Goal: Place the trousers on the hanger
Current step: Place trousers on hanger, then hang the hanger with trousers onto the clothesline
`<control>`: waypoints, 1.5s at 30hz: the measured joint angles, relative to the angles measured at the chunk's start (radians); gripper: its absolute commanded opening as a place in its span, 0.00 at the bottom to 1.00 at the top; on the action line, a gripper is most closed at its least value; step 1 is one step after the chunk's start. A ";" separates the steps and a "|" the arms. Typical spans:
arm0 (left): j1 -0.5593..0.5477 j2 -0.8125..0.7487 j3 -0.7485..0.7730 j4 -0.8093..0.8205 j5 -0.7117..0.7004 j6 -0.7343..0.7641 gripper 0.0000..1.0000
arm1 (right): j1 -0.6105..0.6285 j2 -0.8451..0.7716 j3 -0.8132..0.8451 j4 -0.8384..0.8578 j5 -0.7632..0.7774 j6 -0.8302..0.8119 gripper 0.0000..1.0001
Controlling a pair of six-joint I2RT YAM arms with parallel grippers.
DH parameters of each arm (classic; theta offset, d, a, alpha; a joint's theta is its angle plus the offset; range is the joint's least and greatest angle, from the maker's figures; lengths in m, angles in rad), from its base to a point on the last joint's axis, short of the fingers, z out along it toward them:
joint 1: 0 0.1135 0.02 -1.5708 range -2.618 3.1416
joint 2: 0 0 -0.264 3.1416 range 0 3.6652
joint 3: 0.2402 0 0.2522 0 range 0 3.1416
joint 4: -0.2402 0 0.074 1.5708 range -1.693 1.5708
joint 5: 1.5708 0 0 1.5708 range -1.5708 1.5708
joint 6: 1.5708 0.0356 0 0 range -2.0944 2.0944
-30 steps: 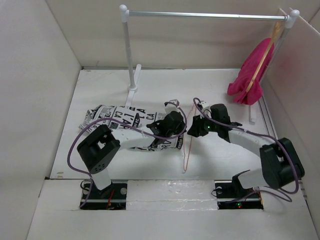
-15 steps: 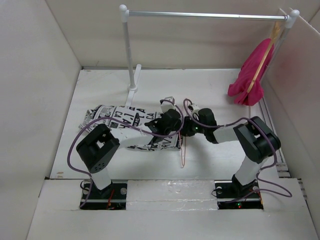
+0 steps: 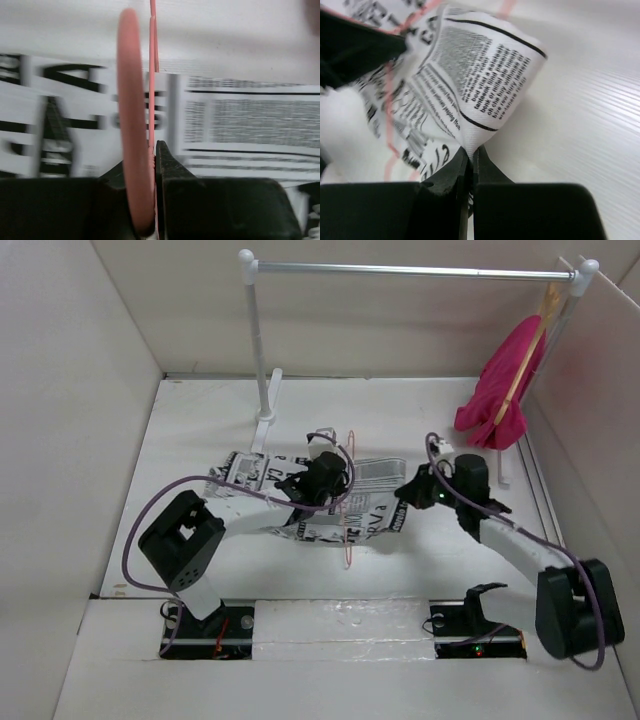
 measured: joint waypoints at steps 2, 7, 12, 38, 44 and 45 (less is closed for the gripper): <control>0.012 -0.015 -0.010 -0.003 -0.003 0.025 0.00 | -0.120 -0.096 -0.022 -0.104 -0.012 -0.060 0.00; 0.017 -0.046 -0.045 -0.006 -0.012 0.058 0.00 | -0.363 -0.144 -0.029 -0.302 -0.017 -0.227 0.00; 0.016 -0.062 -0.055 -0.008 -0.008 0.074 0.00 | -0.444 -0.047 -0.026 -0.358 -0.047 -0.320 0.00; -0.026 -0.073 0.716 -0.542 0.024 0.139 0.00 | 0.244 -0.329 0.443 -0.454 0.062 -0.063 0.86; -0.026 -0.047 0.869 -0.666 0.055 0.159 0.00 | 0.396 -0.099 0.593 -0.369 0.191 0.036 0.84; -0.026 -0.038 0.894 -0.689 0.063 0.163 0.00 | 0.398 -0.068 0.595 -0.346 0.200 0.052 0.82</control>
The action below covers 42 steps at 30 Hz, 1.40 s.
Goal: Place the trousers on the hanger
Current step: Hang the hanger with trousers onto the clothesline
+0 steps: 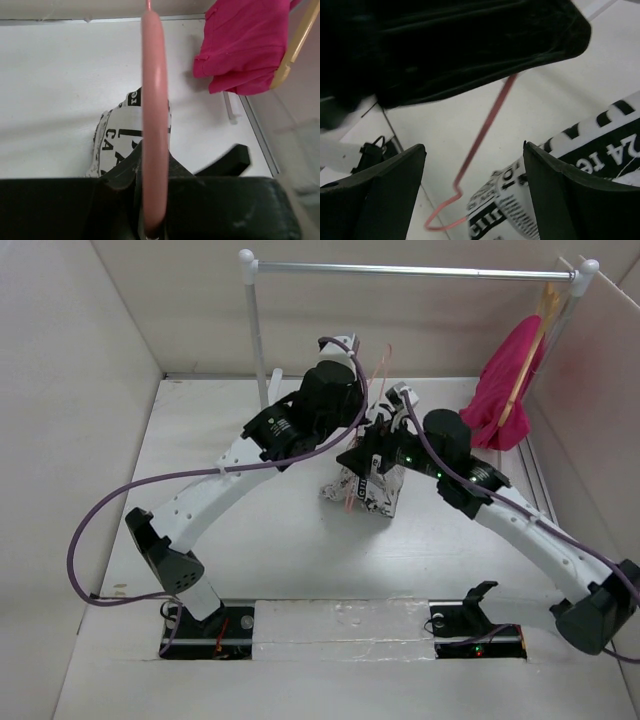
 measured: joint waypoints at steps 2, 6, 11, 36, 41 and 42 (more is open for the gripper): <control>0.000 0.019 0.050 -0.042 0.013 0.012 0.00 | 0.003 0.052 -0.001 0.041 0.014 0.029 0.73; 0.025 0.039 0.092 -0.098 0.019 0.032 0.00 | 0.026 0.107 -0.006 0.137 0.014 0.097 0.19; 0.048 0.038 0.101 -0.133 0.053 0.050 0.00 | 0.055 0.109 -0.072 0.238 0.091 0.235 0.00; 0.070 -0.398 -0.222 -0.010 0.133 0.062 0.75 | -0.446 0.477 0.499 0.243 -0.157 0.421 0.00; 0.076 -0.489 -0.513 0.021 0.141 0.011 0.75 | -0.496 0.632 0.655 0.249 -0.204 0.463 0.00; 0.076 -0.494 -0.557 0.022 0.142 -0.001 0.75 | -0.503 0.652 0.664 0.250 -0.211 0.469 0.00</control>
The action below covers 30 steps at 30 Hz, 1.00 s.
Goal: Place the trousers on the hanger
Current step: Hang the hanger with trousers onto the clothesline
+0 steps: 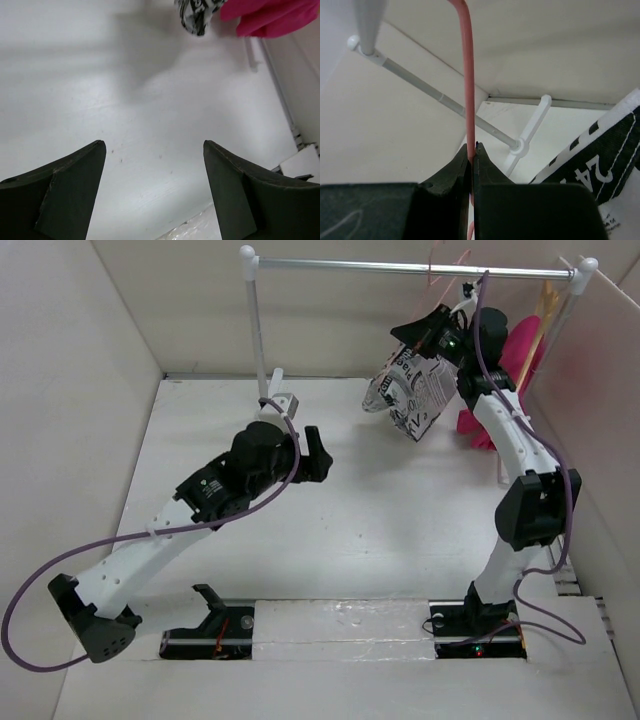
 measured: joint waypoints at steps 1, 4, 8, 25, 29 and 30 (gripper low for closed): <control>0.000 -0.003 -0.034 0.000 0.002 -0.011 0.75 | -0.007 0.015 0.002 -0.001 -0.005 0.003 0.00; 0.000 -0.015 -0.105 -0.006 0.003 -0.038 0.75 | -0.022 0.037 -0.013 -0.003 -0.016 0.005 0.00; 0.000 -0.051 -0.143 -0.006 -0.005 -0.067 0.73 | -0.036 0.018 -0.128 0.044 -0.024 0.019 0.00; 0.000 0.113 0.069 -0.028 -0.103 -0.051 0.99 | -0.158 -0.190 -0.167 -0.198 -0.072 -0.336 1.00; 0.000 0.122 0.187 -0.037 -0.153 -0.027 0.99 | -0.219 -0.302 -0.169 -0.271 -0.069 -0.437 1.00; 0.000 0.120 0.214 -0.036 -0.167 -0.020 0.99 | -0.233 -0.340 -0.177 -0.283 -0.068 -0.461 1.00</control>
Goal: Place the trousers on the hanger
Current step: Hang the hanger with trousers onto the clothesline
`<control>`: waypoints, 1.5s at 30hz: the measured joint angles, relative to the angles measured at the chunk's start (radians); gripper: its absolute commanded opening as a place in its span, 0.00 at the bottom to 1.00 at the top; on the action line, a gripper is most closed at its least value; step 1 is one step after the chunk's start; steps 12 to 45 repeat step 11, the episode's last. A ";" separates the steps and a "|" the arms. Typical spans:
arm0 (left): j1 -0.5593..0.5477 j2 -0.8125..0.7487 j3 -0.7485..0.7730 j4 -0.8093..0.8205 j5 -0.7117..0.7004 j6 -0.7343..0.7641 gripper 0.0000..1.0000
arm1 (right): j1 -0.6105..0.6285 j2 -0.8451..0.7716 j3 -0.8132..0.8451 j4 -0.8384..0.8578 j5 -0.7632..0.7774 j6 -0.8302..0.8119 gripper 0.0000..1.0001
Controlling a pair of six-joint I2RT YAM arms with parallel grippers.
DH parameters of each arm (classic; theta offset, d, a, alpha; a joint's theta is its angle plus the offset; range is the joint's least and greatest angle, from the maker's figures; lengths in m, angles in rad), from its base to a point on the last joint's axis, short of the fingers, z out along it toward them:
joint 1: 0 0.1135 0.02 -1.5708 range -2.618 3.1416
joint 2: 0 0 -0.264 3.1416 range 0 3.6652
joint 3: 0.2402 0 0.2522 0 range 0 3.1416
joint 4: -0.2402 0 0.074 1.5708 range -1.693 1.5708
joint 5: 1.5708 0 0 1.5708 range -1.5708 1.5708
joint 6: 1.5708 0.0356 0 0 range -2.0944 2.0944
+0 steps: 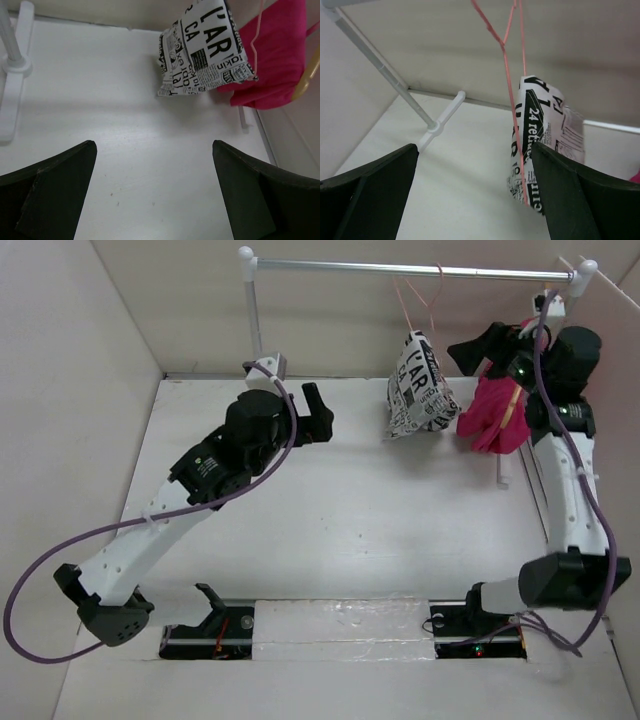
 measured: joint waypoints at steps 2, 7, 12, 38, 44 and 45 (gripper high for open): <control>0.000 -0.010 0.029 0.006 -0.026 0.010 0.99 | -0.019 -0.094 -0.034 -0.009 0.002 -0.043 1.00; 0.000 -0.101 -0.027 0.010 -0.043 0.011 0.99 | -0.008 -0.416 -0.262 -0.041 0.013 -0.154 1.00; 0.000 -0.217 -0.144 0.011 -0.015 -0.007 0.99 | 0.043 -0.658 -0.441 -0.137 0.073 -0.238 1.00; 0.000 -0.217 -0.144 0.011 -0.015 -0.007 0.99 | 0.043 -0.658 -0.441 -0.137 0.073 -0.238 1.00; 0.000 -0.217 -0.144 0.011 -0.015 -0.007 0.99 | 0.043 -0.658 -0.441 -0.137 0.073 -0.238 1.00; 0.000 -0.217 -0.144 0.011 -0.015 -0.007 0.99 | 0.043 -0.658 -0.441 -0.137 0.073 -0.238 1.00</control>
